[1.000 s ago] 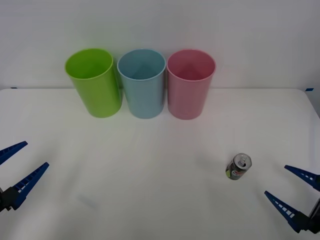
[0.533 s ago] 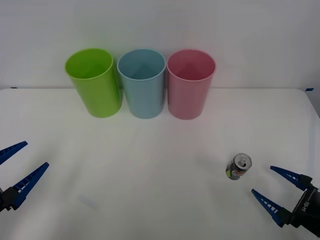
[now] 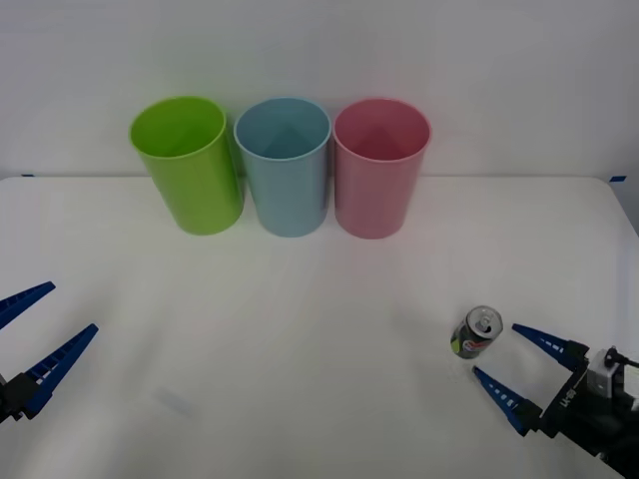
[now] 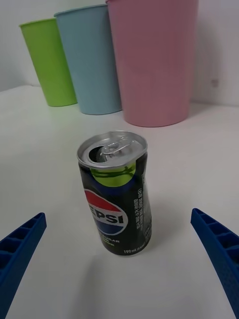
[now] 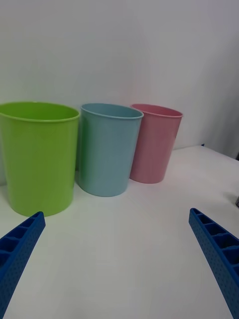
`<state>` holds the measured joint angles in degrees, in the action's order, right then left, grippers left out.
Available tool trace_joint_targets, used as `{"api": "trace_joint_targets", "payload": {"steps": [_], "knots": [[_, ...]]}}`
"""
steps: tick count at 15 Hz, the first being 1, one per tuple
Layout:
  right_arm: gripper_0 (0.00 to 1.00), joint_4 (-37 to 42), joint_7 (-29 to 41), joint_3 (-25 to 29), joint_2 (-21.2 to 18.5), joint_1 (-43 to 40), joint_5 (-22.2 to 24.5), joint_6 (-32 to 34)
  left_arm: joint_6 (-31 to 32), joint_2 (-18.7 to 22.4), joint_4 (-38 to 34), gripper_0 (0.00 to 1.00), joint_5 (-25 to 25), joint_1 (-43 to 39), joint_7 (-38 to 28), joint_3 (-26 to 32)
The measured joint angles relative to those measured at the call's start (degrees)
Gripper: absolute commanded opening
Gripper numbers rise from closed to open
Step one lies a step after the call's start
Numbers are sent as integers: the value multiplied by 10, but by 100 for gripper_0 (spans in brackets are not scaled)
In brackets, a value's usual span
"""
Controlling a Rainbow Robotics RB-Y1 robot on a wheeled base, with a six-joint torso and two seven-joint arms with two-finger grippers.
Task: Grasp the object on the table and drop it into the matching bin: aluminum can to the light blue bin, PET bottle to the pink bin.
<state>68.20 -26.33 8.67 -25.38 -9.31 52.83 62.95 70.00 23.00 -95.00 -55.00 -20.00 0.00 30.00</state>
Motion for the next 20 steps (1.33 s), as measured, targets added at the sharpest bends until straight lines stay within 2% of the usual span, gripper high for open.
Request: {"api": "trace_joint_targets", "payload": {"steps": [12, 18, 19, 20], "knots": [[100, 0, -23, -53, 27, 39, 1, -88, 0, 0, 0, 100, 0, 0, 0, 0], [100, 0, -27, -65, 32, 49, 1, -107, 0, 0, 0, 100, 0, 0, 0, 0], [68, 0, -28, -65, 32, 49, 1, -107, 0, 0, 0, 100, 0, 0, 0, 0], [21, 0, -29, -66, 32, 49, 0, -107, 0, 0, 0, 100, 0, 0, 0, 0]]}}
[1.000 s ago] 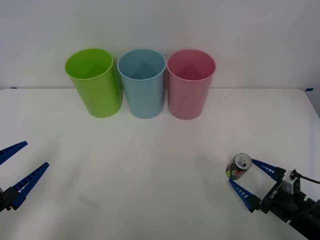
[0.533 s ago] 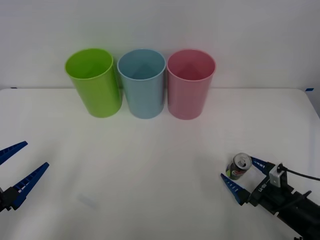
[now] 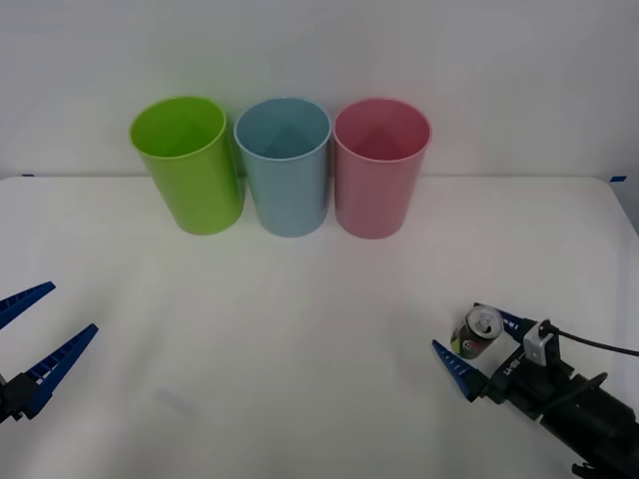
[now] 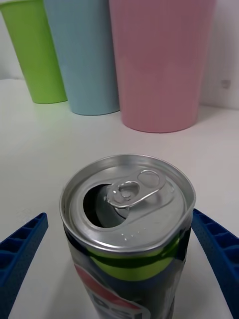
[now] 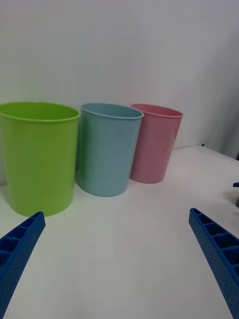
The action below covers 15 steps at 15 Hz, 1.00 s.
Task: Grasp the object on the table and drop it into the matching bin: aluminum can to the light blue bin, PET bottle to the pink bin.
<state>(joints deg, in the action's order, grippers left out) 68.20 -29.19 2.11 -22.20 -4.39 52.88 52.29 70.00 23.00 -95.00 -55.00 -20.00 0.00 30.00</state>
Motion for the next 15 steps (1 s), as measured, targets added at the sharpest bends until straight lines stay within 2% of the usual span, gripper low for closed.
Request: {"api": "trace_joint_targets", "payload": {"steps": [1, 15], "knots": [[0, 0, -1, 0, 0, 0, -2, 0, 0, 0, 0, 100, 0, 0, 0, 0], [0, 8, -4, 3, -2, 1, -15, 11, 0, 0, 0, 100, 0, 0, 0, 0]]}}
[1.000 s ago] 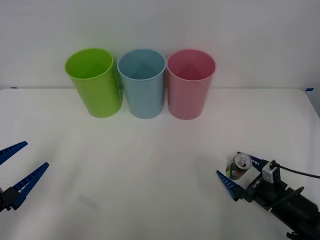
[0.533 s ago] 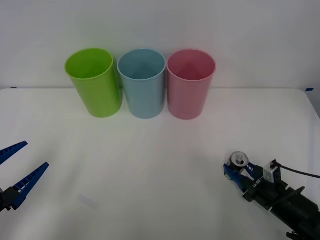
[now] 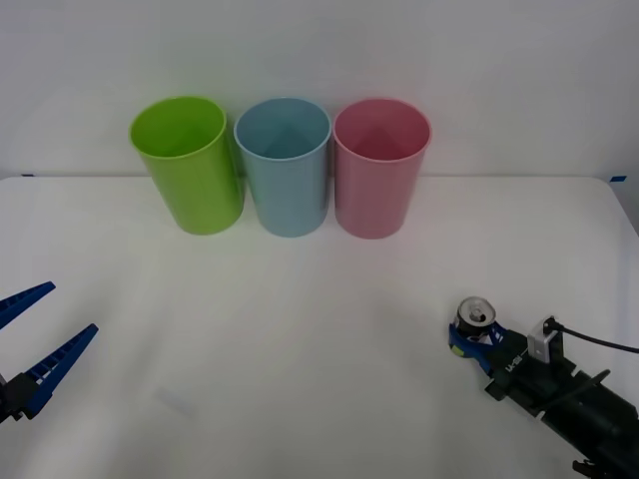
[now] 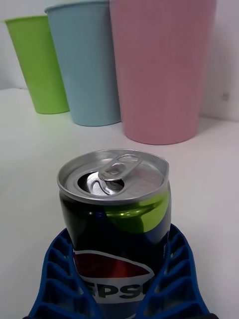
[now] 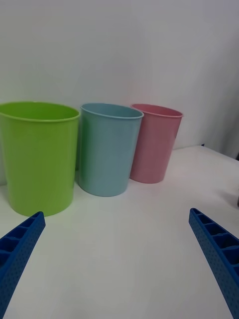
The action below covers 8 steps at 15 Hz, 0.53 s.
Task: Grasp the object on the table and drop it into the matching bin: aluminum can to the light blue bin, PET bottle to the pink bin.
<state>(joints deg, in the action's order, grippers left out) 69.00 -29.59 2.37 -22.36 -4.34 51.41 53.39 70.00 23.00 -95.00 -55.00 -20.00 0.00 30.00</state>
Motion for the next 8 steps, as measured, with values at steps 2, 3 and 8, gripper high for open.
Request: {"api": "trace_joint_targets", "payload": {"steps": [2, 3, 8], "knots": [[0, 21, 4, 1, -7, -3, -3, 2, 0, 0, 0, 100, 0, 0, 0, 0], [0, 34, 6, 1, -13, -7, -6, 2, 0, 0, 0, 100, 0, 0, 0, 0], [0, 103, 26, 2, -46, -21, -17, 3, 0, 0, 0, 100, 0, 0, 0, 0]]}}
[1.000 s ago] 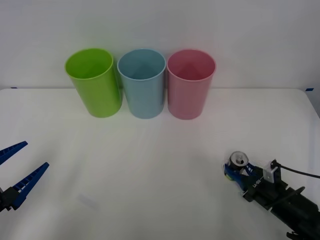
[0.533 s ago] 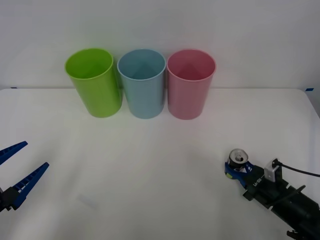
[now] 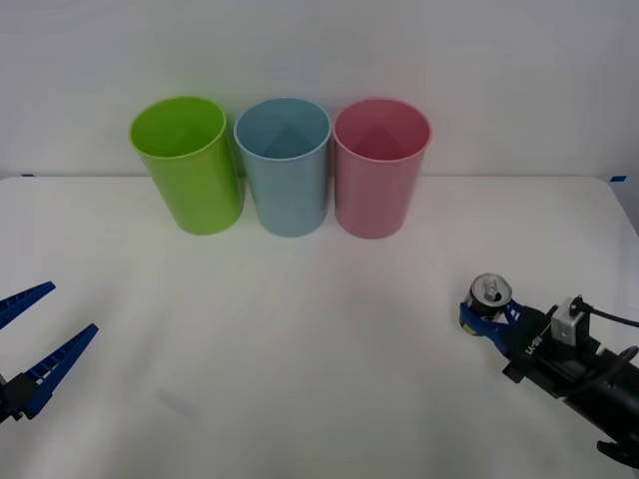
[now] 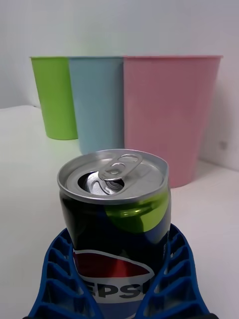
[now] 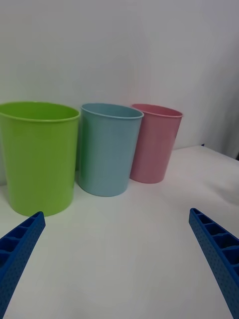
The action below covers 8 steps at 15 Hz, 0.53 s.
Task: Grasp the object on the table and drop it into the matching bin: aluminum can to the light blue bin, PET bottle to the pink bin.
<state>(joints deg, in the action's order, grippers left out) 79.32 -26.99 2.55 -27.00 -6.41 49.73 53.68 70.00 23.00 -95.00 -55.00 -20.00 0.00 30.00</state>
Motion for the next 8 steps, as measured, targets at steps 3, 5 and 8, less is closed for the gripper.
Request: {"api": "trace_joint_targets", "payload": {"steps": [3, 5, 8], "knots": [[0, 40, 37, 2, -13, 0, -3, 0, 0, 0, 0, 100, 0, 0, 0, 0], [0, 73, 80, 5, -17, 0, -3, 0, 0, 0, 0, 100, 0, 0, 0, 0], [0, 124, 147, 7, -27, 3, -3, -9, 0, 0, 0, 100, 0, 0, 0, 0]]}}
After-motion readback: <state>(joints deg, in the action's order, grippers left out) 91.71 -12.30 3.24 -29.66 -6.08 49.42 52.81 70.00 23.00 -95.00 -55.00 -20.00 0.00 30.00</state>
